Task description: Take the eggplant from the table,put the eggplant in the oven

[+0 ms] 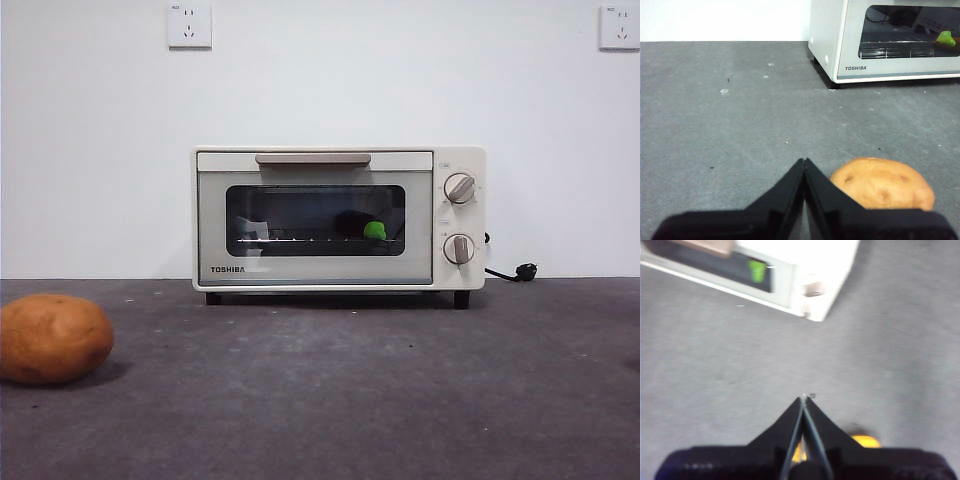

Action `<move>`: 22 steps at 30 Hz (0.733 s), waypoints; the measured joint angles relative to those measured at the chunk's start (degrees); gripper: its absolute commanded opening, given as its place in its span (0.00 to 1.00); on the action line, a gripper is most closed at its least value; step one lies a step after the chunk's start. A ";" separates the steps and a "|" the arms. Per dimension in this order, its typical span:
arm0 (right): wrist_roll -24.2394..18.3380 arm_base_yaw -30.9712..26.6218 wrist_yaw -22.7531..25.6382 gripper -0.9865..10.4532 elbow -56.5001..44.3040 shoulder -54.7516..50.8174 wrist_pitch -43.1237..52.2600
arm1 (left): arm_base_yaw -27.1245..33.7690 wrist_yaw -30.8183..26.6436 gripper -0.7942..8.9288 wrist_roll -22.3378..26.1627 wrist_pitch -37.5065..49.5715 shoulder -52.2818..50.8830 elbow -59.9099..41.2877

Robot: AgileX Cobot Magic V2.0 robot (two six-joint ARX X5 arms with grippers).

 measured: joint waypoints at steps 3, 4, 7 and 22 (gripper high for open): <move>-0.15 -0.07 1.86 0.09 -0.07 -3.10 1.16 | 0.00 0.00 0.08 0.00 0.00 0.00 0.00; -0.13 -0.07 1.79 0.09 -0.07 -5.42 1.42 | -0.02 0.00 0.08 0.00 0.00 0.00 0.00; 0.37 -0.13 1.09 0.09 -0.07 -14.95 1.42 | -0.02 0.00 0.08 0.00 0.00 0.00 0.00; -0.35 -19.63 1.86 0.09 -0.02 -38.95 1.25 | 0.00 0.00 0.08 0.00 0.00 0.00 0.00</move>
